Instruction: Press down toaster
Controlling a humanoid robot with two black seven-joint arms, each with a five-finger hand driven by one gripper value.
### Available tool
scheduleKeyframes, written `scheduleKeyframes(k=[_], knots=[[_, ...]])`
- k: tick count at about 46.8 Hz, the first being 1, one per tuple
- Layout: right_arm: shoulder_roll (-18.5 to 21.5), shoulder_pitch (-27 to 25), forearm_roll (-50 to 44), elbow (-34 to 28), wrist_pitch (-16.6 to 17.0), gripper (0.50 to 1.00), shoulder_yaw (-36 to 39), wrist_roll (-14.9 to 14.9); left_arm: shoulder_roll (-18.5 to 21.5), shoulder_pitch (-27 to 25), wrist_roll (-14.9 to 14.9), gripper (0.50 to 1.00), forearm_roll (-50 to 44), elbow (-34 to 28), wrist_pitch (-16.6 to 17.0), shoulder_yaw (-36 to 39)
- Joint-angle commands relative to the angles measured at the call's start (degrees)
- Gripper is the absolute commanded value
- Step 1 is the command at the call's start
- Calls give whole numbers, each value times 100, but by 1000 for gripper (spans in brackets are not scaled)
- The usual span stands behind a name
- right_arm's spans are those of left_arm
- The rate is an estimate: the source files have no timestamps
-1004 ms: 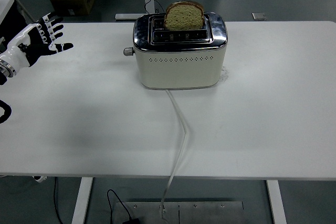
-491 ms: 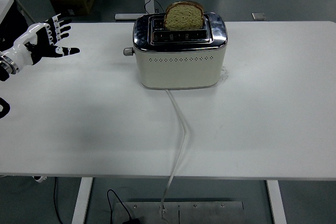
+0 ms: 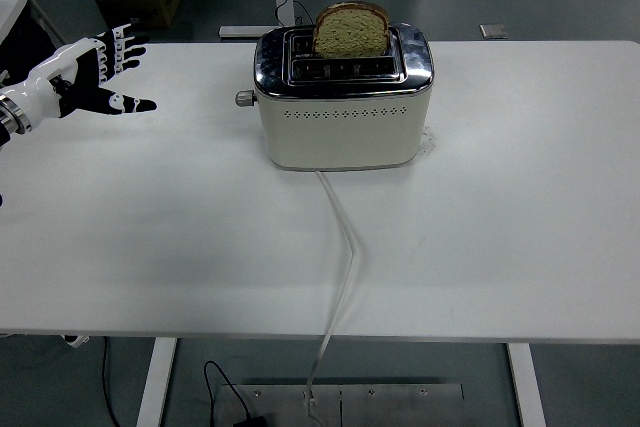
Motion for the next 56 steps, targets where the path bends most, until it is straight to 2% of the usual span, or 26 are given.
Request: scheduleKeyframes(k=[1,14,21,56], knots=[[0,-7,0,0,0,998,0,0,-10,-2,-3,1000,278,-107,9,1],[0,-7,0,0,0,998,0,0,8,6,6,1000,1121,-503,26,1],[0,2,0,0,0,998,0,0,16,33,6,1000,1781,-529,263,9],[0,-7,0,0,0,998,0,0,25,15,6,1000,2423,-775,307,247]])
